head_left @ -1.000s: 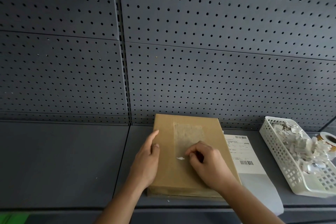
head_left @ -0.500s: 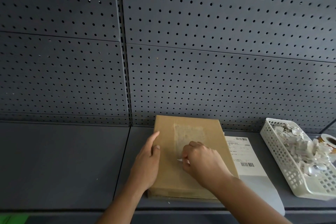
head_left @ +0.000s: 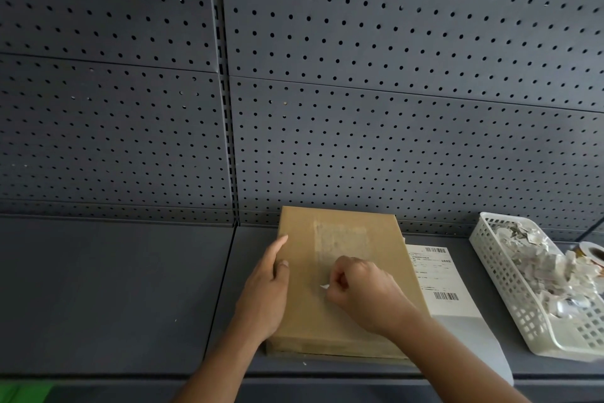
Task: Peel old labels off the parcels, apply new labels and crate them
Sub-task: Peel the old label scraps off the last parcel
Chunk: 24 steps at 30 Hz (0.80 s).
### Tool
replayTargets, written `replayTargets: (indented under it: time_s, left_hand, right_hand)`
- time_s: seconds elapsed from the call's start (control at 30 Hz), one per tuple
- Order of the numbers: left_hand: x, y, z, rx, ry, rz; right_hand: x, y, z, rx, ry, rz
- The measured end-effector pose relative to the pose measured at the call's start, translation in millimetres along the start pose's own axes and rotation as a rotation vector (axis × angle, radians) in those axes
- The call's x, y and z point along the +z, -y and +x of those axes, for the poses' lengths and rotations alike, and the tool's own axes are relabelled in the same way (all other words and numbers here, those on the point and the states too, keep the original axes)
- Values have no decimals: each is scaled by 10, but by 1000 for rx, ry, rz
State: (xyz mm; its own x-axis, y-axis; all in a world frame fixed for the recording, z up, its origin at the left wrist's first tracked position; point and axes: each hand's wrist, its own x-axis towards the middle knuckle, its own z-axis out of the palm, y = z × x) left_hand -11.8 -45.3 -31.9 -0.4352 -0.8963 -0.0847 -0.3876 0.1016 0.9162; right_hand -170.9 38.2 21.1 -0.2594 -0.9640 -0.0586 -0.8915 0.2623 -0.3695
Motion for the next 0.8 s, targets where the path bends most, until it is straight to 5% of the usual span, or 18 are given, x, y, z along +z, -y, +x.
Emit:
replayTargets:
  time_s: [0.27, 0.6, 0.8]
  left_hand:
    - [-7, -35, -23, -29, -9, 14]
    - [-18, -53, -30, -24, -3, 7]
    - [-37, -67, -38, -22, -8, 26]
  right_hand:
    - [-97, -64, -11, 58, 69, 317]
    - [-32, 58, -86, 45, 17, 80]
    - [-209, -28, -161, 66, 37, 562]
